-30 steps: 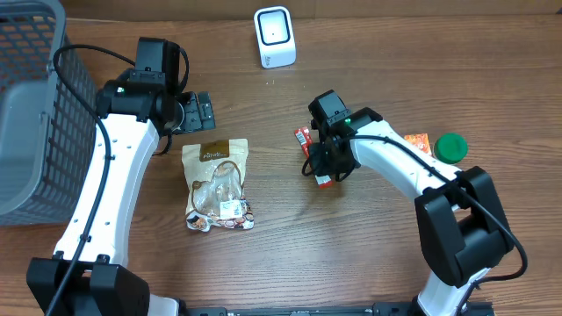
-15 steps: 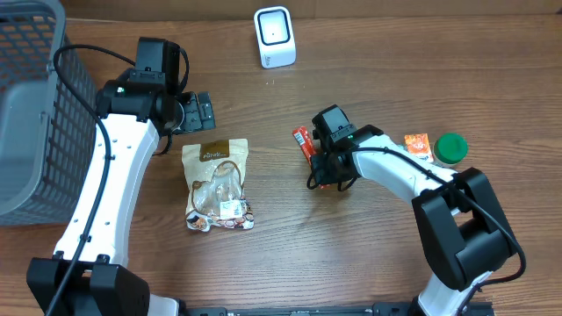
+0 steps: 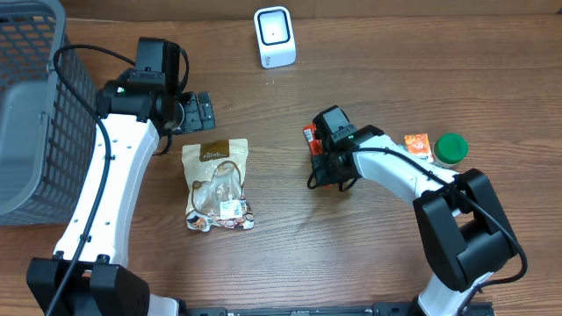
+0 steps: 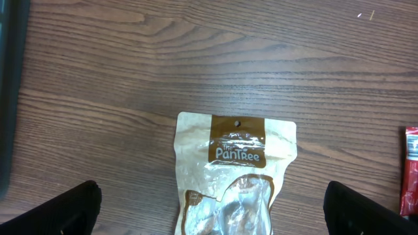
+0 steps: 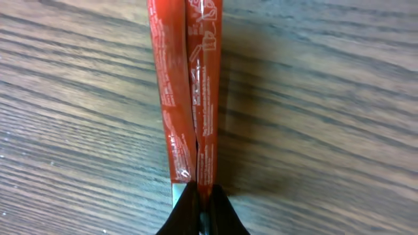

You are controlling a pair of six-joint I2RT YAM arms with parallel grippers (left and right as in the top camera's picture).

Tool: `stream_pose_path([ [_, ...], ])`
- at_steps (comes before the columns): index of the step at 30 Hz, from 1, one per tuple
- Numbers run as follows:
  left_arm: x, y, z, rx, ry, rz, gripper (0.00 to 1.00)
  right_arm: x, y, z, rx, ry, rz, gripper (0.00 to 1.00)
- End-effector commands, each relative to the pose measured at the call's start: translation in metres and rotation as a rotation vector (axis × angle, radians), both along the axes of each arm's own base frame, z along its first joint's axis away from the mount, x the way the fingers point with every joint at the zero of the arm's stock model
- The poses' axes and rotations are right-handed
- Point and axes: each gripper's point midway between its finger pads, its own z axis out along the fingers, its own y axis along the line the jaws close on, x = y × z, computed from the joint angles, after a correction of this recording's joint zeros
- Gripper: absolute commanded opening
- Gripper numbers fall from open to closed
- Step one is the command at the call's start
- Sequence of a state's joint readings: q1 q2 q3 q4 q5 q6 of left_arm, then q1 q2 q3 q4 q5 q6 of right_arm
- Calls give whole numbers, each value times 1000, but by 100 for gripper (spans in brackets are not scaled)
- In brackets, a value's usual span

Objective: Scan the item barcode
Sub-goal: 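Lift the red stick up to the white scanner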

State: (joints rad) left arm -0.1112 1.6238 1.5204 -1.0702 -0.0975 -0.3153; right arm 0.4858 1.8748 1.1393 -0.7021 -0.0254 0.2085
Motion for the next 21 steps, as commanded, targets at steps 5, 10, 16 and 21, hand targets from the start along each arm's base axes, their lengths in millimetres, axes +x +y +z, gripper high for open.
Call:
stream_pose_path([
  [5, 4, -4, 4, -11, -13, 4, 100, 62, -1, 75, -112, -204, 34, 3],
  [10, 4, -4, 4, -12, -13, 4, 100, 91, -1, 141, -164, -313, 119, 3],
  [16, 4, -4, 4, -12, -13, 4, 100, 120, 10, 211, -186, -491, 316, 3],
  [21, 4, -4, 4, -12, -13, 4, 100, 152, 14, 228, -267, -645, 394, 3],
])
